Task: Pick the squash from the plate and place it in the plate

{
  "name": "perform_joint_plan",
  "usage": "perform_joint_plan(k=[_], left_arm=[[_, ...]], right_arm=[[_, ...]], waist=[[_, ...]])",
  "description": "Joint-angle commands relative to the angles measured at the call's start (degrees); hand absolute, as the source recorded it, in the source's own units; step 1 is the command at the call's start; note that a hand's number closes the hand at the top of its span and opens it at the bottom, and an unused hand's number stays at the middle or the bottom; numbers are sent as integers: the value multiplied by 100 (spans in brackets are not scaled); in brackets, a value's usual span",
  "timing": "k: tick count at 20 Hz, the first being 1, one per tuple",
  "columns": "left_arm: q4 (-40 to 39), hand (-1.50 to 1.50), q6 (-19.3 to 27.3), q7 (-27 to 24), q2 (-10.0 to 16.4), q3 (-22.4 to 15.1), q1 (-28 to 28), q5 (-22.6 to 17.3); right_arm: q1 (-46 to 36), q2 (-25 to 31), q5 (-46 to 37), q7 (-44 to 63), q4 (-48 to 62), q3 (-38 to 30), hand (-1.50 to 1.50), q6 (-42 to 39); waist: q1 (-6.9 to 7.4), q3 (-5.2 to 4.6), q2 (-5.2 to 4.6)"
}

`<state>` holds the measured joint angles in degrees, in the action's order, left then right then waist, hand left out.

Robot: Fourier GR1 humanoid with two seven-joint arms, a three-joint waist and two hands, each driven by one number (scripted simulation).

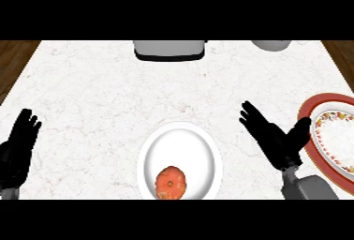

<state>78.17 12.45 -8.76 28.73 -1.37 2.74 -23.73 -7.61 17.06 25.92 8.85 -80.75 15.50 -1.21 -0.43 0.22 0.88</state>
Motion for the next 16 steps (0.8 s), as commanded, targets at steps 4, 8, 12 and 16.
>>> perform_joint_plan(k=[4, 8, 12, 16], left_arm=[[116, 0, -102, 455, 46, -345, -464, 380], [124, 0, -141, 709, 1, -530, -490, 348], [82, 0, -97, 1049, -117, -708, -786, 434], [66, 0, -174, 1293, -208, -675, -1115, 445]], right_arm=[[10, -485, -756, -968, -979, 334, 150, 328], [-714, 1298, -3135, -1139, -738, 645, 150, 563], [1137, -1091, -2689, -3106, -873, 732, -150, 2371], [1903, -832, -3492, -3747, -755, 1602, -150, 2314]], waist=[[-48, -20, -68], [-246, -213, 158], [-206, -6, -75], [-41, -21, -76]])
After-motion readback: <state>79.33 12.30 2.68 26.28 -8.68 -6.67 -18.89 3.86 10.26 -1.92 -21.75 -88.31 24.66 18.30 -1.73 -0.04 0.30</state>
